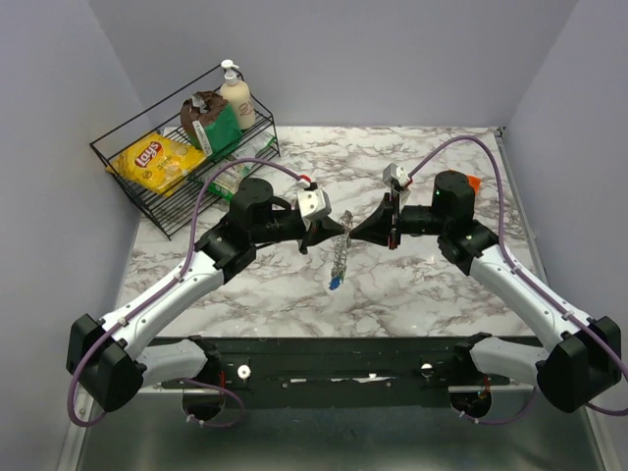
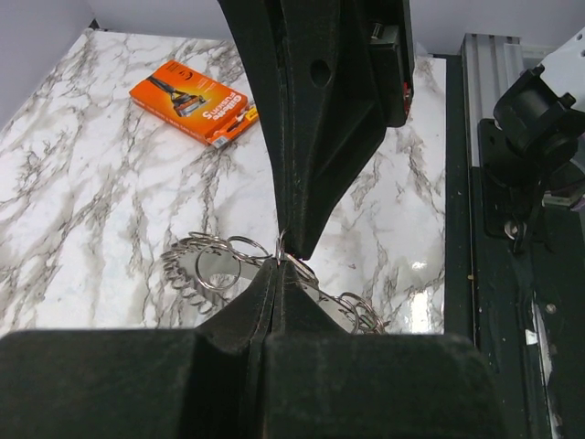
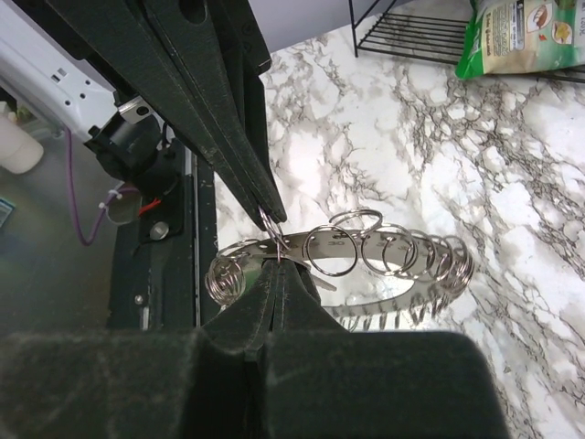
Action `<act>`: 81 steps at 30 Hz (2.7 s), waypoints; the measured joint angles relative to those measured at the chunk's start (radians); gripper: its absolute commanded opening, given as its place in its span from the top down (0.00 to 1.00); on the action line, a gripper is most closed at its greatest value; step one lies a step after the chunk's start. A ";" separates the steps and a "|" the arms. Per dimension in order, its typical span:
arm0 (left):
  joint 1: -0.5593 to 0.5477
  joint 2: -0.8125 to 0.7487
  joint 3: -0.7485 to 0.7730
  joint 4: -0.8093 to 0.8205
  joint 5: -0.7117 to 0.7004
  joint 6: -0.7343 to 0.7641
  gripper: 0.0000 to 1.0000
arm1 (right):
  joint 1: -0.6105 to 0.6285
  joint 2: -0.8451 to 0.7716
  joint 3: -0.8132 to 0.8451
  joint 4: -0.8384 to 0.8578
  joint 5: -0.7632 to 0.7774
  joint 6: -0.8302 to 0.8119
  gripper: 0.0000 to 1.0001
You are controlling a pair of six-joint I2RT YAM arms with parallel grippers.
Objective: Put the keys on the keyring
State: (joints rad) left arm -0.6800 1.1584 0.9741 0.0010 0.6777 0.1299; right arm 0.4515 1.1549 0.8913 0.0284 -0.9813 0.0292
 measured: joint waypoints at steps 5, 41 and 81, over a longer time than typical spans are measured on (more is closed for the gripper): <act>0.000 -0.006 -0.023 0.027 0.000 -0.008 1.00 | 0.000 0.016 0.000 0.001 -0.010 0.000 1.00; 0.004 -0.031 -0.116 0.245 -0.013 -0.109 1.00 | 0.000 -0.043 0.004 -0.015 -0.029 -0.013 0.40; 0.011 -0.072 -0.230 0.475 -0.035 -0.227 1.00 | 0.000 -0.038 0.000 0.080 -0.008 0.042 0.91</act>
State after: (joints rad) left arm -0.6693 1.0863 0.7441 0.4755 0.6430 -0.0971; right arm 0.4515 1.1172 0.8917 0.1089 -0.9897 0.0708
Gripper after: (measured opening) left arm 0.008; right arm 0.122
